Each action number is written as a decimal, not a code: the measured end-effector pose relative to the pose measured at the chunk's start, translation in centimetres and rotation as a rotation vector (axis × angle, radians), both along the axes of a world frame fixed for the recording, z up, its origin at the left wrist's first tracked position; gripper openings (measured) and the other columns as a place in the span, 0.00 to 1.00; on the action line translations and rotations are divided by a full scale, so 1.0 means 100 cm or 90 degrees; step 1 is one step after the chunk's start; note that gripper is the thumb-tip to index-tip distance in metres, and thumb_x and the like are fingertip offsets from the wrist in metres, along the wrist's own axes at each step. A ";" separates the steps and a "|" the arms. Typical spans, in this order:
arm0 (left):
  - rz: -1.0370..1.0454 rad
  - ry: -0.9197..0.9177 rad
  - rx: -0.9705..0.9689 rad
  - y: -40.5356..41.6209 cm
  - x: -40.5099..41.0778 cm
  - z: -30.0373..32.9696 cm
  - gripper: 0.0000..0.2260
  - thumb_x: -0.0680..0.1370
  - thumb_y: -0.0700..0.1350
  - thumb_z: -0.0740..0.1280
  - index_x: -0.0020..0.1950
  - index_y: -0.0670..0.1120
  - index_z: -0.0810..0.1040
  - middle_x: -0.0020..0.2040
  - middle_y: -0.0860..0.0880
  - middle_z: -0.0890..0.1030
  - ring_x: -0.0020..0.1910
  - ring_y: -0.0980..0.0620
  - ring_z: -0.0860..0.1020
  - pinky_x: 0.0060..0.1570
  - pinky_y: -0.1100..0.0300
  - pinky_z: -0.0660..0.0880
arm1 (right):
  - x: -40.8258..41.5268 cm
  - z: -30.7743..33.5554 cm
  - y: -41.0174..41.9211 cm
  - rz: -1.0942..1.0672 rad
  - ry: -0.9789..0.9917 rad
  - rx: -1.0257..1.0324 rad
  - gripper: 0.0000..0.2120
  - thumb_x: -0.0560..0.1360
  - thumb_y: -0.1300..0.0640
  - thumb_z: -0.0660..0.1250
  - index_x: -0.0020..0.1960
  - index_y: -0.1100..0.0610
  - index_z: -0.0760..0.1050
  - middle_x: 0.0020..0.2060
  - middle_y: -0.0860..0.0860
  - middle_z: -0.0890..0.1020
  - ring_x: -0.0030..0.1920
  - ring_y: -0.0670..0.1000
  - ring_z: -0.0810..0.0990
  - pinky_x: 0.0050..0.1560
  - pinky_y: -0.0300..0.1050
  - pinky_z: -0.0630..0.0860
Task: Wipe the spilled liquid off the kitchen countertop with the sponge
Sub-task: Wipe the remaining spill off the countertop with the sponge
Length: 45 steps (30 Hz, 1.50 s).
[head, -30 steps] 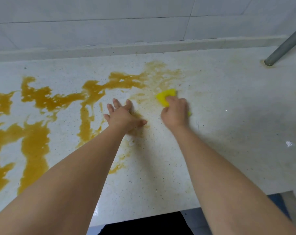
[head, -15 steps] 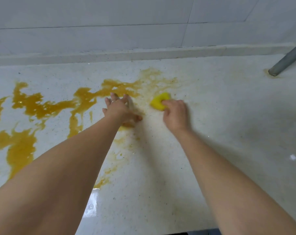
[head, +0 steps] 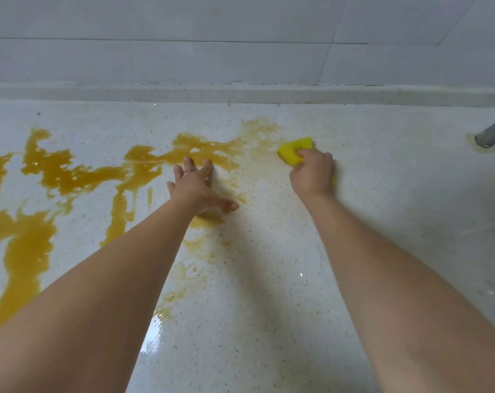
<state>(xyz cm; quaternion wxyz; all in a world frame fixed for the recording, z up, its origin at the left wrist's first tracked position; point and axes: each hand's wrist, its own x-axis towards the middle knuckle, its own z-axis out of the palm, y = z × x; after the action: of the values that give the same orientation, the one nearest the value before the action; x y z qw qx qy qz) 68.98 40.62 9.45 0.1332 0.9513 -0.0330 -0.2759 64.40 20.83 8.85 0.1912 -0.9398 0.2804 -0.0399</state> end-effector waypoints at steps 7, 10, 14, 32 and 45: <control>0.012 -0.005 -0.014 -0.001 -0.001 0.000 0.53 0.64 0.59 0.76 0.78 0.54 0.46 0.77 0.46 0.36 0.76 0.44 0.36 0.72 0.42 0.41 | 0.003 -0.004 0.056 0.299 -0.020 0.053 0.19 0.72 0.68 0.59 0.60 0.57 0.76 0.57 0.56 0.79 0.57 0.56 0.73 0.57 0.45 0.68; 0.005 0.000 -0.018 0.000 -0.002 0.000 0.53 0.64 0.60 0.76 0.78 0.54 0.45 0.77 0.46 0.36 0.76 0.43 0.35 0.72 0.42 0.41 | 0.014 0.000 0.020 0.041 0.006 0.031 0.16 0.72 0.69 0.58 0.57 0.60 0.76 0.55 0.59 0.78 0.55 0.59 0.74 0.44 0.43 0.67; 0.009 0.001 -0.008 -0.003 0.000 0.001 0.53 0.64 0.59 0.76 0.78 0.54 0.46 0.77 0.46 0.36 0.76 0.43 0.36 0.72 0.42 0.42 | 0.001 -0.001 0.070 0.289 -0.025 0.082 0.19 0.73 0.67 0.59 0.62 0.57 0.75 0.59 0.55 0.77 0.58 0.56 0.72 0.59 0.45 0.69; 0.016 0.007 0.014 -0.026 0.041 0.001 0.59 0.60 0.64 0.76 0.78 0.54 0.41 0.77 0.46 0.35 0.75 0.42 0.34 0.72 0.43 0.39 | 0.047 -0.009 0.024 0.299 -0.039 0.044 0.19 0.73 0.67 0.58 0.63 0.58 0.74 0.60 0.54 0.77 0.59 0.56 0.71 0.59 0.43 0.65; 0.020 -0.005 -0.013 -0.024 0.043 -0.001 0.57 0.60 0.62 0.77 0.78 0.54 0.44 0.77 0.46 0.36 0.75 0.42 0.35 0.72 0.42 0.39 | 0.037 -0.006 0.018 0.302 -0.050 0.036 0.17 0.74 0.66 0.59 0.61 0.58 0.75 0.59 0.54 0.78 0.58 0.57 0.72 0.57 0.43 0.66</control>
<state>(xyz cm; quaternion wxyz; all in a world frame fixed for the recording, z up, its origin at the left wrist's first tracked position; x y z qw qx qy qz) 73.24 38.23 9.31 0.1471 0.9515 -0.0212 -0.2694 68.15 22.59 8.25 0.2323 -0.9713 0.0450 -0.0227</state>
